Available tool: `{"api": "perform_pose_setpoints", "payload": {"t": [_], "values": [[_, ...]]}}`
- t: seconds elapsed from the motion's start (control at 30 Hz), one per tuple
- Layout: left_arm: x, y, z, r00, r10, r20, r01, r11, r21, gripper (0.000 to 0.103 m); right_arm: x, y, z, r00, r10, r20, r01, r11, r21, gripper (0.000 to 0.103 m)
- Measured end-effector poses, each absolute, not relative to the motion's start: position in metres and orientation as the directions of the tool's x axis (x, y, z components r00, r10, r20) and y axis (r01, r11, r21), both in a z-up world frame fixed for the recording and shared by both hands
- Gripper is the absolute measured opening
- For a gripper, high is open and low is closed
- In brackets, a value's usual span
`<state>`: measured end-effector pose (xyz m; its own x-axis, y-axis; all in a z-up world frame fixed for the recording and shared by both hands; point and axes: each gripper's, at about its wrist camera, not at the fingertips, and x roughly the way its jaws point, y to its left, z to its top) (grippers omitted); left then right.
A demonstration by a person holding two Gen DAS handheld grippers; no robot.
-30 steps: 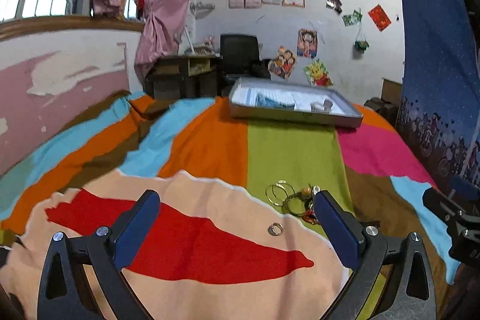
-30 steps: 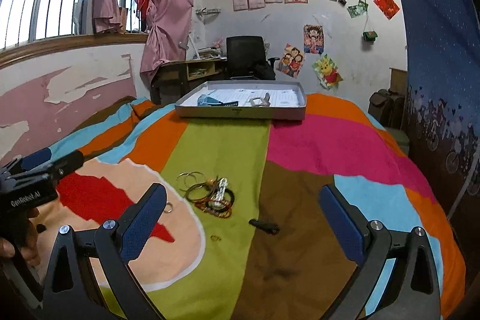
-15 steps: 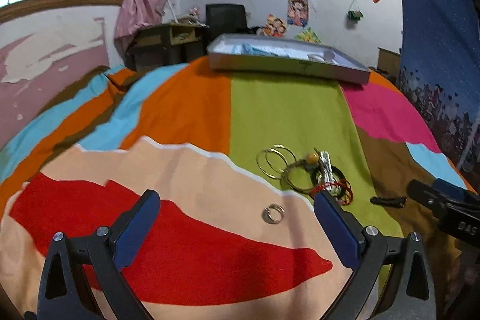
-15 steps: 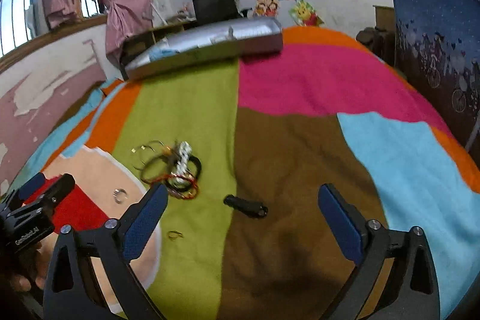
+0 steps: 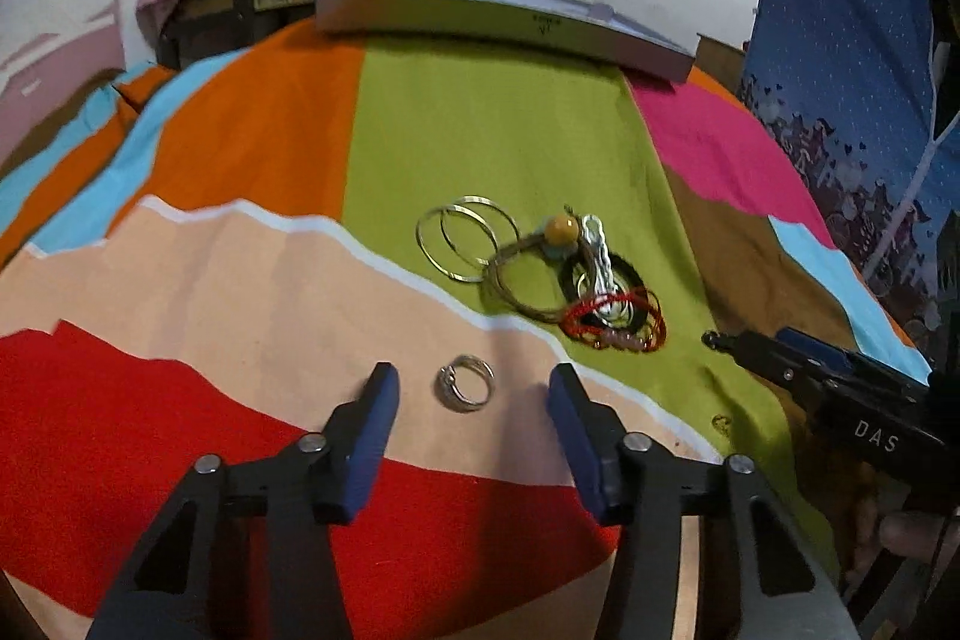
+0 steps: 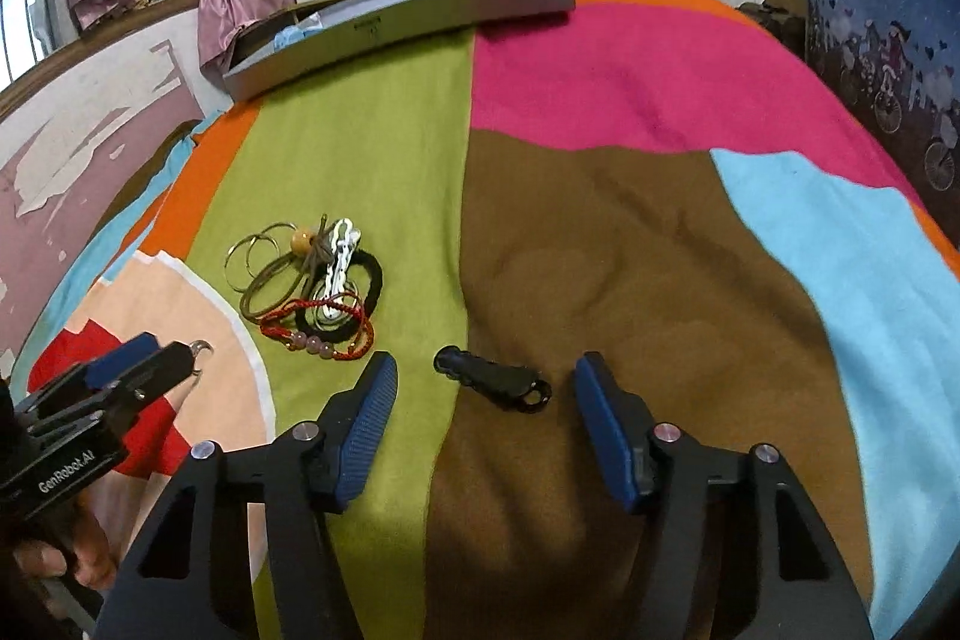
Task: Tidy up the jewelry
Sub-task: 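Grasp the small silver ring with the left tool while the right tool grasps the black hair clip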
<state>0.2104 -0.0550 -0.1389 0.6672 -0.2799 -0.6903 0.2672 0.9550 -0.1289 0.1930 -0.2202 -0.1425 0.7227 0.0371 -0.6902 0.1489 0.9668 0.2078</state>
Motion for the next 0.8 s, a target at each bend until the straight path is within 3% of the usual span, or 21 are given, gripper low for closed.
{"api": "perform_pose_setpoints", "payload": {"t": [0.1, 0.27, 0.63, 0.7, 0.8], "values": [[0.212, -0.057, -0.143, 0.652, -0.294, -0.699, 0.279, 0.95, -0.14, 0.044, 0.199, -0.216, -0.147, 0.715, 0.051, -0.697, 0.138, 0.967, 0.213, 0.054], [0.213, -0.056, -0.145, 0.633, -0.314, -0.708, 0.293, 0.943, -0.157, 0.034, 0.204, -0.205, -0.15, 0.705, 0.094, -0.703, 0.089, 0.972, 0.219, 0.035], [0.217, -0.047, -0.149, 0.612, -0.366, -0.701, 0.289, 0.929, -0.233, 0.022, 0.216, -0.196, -0.154, 0.687, 0.131, -0.715, 0.045, 0.974, 0.222, 0.035], [0.217, -0.047, -0.149, 0.611, -0.367, -0.702, 0.293, 0.928, -0.231, 0.02, 0.217, -0.195, -0.155, 0.685, 0.138, -0.716, 0.039, 0.974, 0.225, 0.024], [0.216, -0.048, -0.149, 0.613, -0.365, -0.7, 0.295, 0.929, -0.226, 0.02, 0.218, -0.196, -0.156, 0.679, 0.137, -0.721, 0.045, 0.973, 0.227, 0.019]]}}
